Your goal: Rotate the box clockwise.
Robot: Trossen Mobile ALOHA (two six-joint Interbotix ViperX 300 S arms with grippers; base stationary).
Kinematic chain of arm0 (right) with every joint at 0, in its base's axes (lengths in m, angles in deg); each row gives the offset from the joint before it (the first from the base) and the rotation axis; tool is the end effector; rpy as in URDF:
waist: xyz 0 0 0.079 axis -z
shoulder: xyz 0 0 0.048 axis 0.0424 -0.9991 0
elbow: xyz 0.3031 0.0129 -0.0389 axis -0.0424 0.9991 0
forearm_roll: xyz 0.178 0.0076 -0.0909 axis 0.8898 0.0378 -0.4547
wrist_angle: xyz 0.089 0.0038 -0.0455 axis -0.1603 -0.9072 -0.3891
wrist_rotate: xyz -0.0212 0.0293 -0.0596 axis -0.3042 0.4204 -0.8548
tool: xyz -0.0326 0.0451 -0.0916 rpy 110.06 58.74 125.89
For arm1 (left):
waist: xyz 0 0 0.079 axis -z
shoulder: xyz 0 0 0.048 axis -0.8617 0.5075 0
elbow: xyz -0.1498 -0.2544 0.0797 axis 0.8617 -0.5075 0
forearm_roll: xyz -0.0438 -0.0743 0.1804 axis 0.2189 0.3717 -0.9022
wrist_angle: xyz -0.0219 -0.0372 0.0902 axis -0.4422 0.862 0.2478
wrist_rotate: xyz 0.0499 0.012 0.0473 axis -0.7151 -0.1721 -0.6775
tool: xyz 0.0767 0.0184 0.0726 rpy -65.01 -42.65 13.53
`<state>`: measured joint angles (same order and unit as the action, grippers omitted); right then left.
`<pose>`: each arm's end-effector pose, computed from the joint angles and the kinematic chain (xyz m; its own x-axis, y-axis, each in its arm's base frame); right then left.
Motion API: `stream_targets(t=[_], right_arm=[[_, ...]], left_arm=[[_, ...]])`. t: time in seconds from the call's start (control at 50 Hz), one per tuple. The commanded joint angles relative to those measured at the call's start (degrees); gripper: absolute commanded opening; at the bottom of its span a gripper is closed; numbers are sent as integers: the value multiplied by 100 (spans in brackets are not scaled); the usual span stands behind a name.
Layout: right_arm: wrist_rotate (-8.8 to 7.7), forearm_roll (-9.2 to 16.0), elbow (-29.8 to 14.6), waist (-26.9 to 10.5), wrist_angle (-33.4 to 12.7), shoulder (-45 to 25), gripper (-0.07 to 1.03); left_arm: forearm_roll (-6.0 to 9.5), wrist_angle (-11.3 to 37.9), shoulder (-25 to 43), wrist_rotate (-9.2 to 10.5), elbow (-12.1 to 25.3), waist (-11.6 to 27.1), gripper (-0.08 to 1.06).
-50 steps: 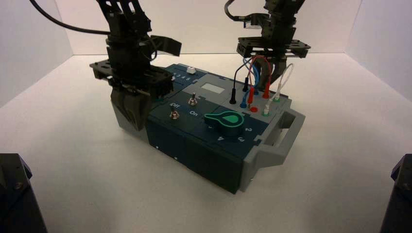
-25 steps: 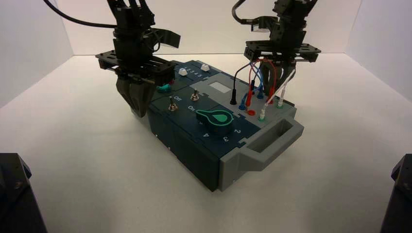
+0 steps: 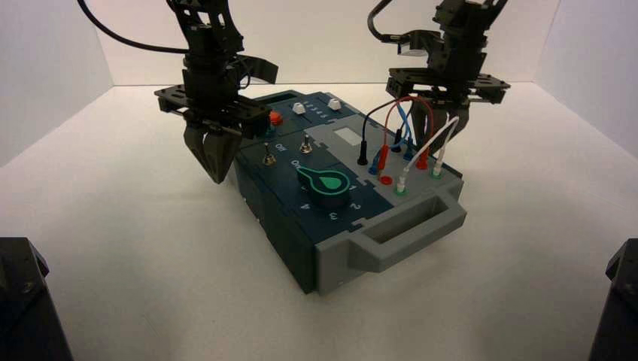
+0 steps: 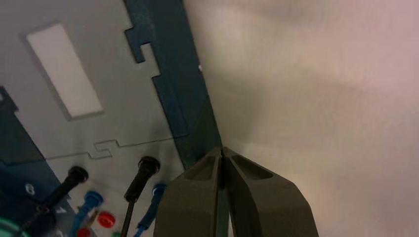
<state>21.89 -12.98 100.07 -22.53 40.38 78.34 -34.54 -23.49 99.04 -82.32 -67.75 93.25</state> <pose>0.2583 0.1495 0.0157 -0.0626 0.1357 -0.9888 -0.2500 0.9570 0.1472 0.2474 -0.1666 -0.0042 -0.0723 0.0407 -0.9966 0.5145 0.8575 -0.0023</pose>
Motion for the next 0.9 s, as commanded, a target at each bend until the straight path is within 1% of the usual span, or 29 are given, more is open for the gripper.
stream_targets(t=[0.02,0.16,0.26,0.52,0.62,0.7,0.82,0.88,0.9], right_arm=[[35,413,53,-932,-53,149,-2],[35,483,97,-1011,-97,264,-2],[35,554,88,-1081,-114,343,-2],[44,554,158,-1099,-79,431,-2],[44,519,193,-1046,-35,510,-2],[44,483,272,-976,9,580,-2],[35,448,413,-835,53,773,-2],[44,431,431,-800,53,817,-2],[35,413,457,-729,44,888,-2]], left_arm=[[53,-404,-62,-62,510,123,-3],[26,-404,-44,-70,694,53,-3],[18,-404,-35,-123,853,-53,-3],[9,-413,-9,-211,984,-290,-3],[9,-413,-44,-211,940,-396,-3],[9,-413,-114,-202,835,-431,-3],[9,-413,-334,-167,598,-466,-3],[9,-413,-396,-167,554,-475,-3],[9,-413,-492,-149,483,-492,-3]])
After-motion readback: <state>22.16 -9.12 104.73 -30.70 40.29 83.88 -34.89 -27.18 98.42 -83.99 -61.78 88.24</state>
